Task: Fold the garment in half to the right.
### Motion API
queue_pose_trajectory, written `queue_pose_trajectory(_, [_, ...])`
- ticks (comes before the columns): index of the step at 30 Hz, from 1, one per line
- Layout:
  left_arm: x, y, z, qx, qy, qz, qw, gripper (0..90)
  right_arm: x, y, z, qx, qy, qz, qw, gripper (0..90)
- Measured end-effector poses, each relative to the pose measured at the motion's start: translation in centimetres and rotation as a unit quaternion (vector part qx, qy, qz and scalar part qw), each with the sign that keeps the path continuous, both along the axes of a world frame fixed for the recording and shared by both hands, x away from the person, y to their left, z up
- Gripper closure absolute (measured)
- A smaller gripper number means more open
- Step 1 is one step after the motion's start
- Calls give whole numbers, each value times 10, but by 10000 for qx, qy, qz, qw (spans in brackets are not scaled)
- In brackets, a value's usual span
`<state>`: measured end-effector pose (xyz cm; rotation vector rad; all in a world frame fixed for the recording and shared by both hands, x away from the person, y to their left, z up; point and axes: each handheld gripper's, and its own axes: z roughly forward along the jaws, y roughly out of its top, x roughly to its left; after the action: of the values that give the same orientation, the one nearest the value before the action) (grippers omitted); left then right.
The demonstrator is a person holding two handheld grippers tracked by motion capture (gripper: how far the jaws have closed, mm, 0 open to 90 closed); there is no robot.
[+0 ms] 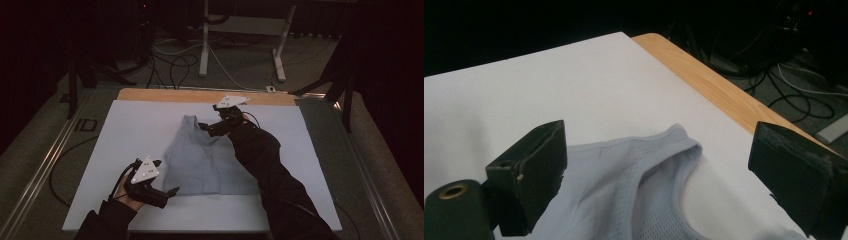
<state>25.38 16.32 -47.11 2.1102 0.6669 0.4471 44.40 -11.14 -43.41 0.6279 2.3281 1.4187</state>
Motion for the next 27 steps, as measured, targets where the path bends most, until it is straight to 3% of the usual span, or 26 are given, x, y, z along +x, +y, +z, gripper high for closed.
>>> queue_pose_trajectory(11, [4,-3,-15,8,299,-227,9993,4,22,26,-16,-154,185,44,9997,88])
queue_pose_trajectory(14, [9,2,-24,-38,504,-418,9978,4,25,33,-21,-150,239,43,9996,88])
queue_pose_trajectory(19, [16,6,-33,162,764,-591,9952,4,31,46,-31,-267,323,102,9991,88])
queue_pose_trajectory(20, [16,6,-33,162,764,-591,9952,4,31,46,-31,-267,323,102,9991,88])
queue_pose_trajectory(21, [19,7,-36,225,829,-791,9932,4,32,48,-32,-291,339,118,9989,88])
queue_pose_trajectory(25, [26,12,-40,275,863,-800,9927,5,38,58,-38,-324,387,163,9986,88])
queue_pose_trajectory(27, [28,12,-41,386,886,-907,9912,5,40,61,-39,-374,402,162,9984,88])
